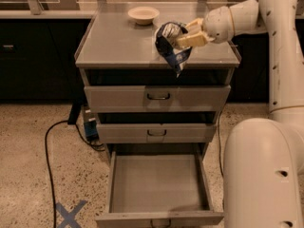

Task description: Pick blue chip bag from bottom drawer and place on counter

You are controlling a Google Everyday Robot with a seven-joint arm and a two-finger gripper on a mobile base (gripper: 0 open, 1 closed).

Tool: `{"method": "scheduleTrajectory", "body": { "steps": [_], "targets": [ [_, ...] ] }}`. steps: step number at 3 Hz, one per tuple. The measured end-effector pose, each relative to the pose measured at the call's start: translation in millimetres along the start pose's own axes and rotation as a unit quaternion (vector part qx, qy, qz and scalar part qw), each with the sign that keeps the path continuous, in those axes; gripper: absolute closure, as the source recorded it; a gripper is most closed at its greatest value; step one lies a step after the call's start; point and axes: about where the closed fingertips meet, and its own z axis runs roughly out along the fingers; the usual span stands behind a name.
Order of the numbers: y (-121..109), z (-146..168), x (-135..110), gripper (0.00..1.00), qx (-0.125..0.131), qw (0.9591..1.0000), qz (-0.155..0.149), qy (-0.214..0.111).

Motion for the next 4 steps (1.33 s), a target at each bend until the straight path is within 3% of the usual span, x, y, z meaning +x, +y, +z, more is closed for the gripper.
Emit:
{"method": "scheduleTrajectory", "body": {
  "steps": [1, 2, 3, 4],
  "targets": [
    [-22, -8, -21, 1.0, 0.038, 0.9988, -0.027, 0.017],
    [-49, -29, -13, 1.0, 0.102, 0.9938, -0.014, 0.043],
    [-68, -54, 7, 1.0, 0.155, 0.9861, 0.015, 0.057],
    [-76, -72, 25, 1.0, 0.187, 0.9798, 0.043, 0.057]
  ]
}}
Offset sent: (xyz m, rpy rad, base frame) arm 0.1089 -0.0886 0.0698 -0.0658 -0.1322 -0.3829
